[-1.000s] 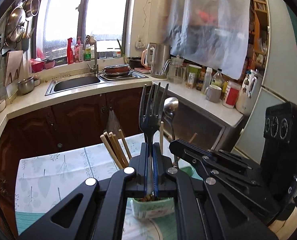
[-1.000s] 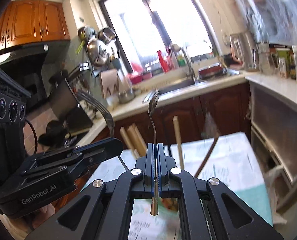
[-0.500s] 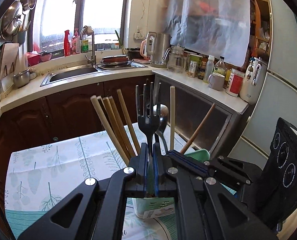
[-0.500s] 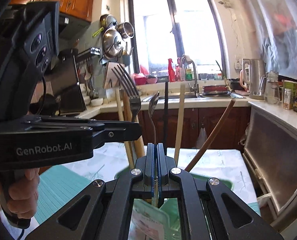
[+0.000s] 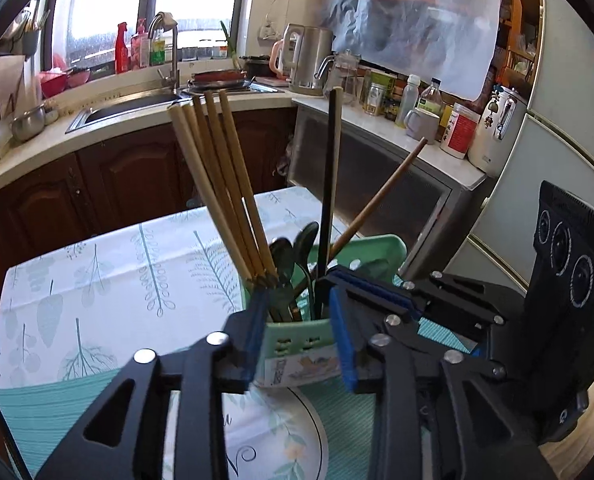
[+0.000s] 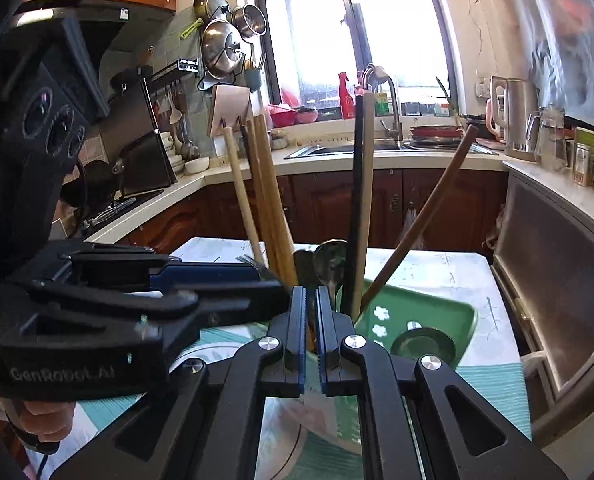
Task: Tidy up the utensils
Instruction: 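Open both tools and withdraw from the holder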
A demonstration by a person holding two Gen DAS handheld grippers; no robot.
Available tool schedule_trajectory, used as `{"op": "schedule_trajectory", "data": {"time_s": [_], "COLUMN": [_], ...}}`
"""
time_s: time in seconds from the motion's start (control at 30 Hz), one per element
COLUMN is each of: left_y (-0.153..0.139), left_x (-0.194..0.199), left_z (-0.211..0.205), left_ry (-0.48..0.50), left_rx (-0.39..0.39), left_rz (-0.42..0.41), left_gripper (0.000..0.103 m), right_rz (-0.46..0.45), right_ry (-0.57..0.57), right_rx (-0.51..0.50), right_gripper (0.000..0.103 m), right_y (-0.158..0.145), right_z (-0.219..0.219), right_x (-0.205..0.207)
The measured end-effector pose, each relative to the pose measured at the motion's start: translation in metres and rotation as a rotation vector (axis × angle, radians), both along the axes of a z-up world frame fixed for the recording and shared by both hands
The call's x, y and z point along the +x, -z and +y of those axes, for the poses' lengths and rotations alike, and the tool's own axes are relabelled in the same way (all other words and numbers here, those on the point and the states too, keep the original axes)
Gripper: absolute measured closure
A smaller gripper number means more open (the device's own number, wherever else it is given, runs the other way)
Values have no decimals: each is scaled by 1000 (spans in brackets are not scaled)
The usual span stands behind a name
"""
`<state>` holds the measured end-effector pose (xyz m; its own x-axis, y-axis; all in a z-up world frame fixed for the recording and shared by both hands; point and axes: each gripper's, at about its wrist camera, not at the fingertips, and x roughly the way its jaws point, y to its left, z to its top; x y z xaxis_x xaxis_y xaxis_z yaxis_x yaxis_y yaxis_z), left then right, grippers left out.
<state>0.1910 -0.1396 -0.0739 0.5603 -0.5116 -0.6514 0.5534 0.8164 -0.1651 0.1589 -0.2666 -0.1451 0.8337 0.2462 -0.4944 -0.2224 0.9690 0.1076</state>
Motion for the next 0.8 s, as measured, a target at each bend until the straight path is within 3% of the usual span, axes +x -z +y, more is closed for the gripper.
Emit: {"op": "schedule_trajectory", "data": {"time_s": [0.3, 0.6, 0.67, 0.8], "left_y": [-5, -24, -28, -31], "left_x": [-17, -61, -72, -96], "left_z": [15, 33, 39, 51], "left_ry": [-22, -130, -164, -240], "left_rx": [-20, 33, 42, 75], "left_rz": [70, 27, 20, 28], "left_gripper": [55, 11, 1, 1], "right_rz": [62, 219, 245, 279], "right_ry": [40, 117, 142, 184], "right_rx": [24, 15, 34, 25], "right_gripper": [96, 95, 91, 72], "right_y": [-14, -27, -27, -31], "right_z": [-6, -1, -1, 9], "right_x": [-28, -62, -75, -109]}}
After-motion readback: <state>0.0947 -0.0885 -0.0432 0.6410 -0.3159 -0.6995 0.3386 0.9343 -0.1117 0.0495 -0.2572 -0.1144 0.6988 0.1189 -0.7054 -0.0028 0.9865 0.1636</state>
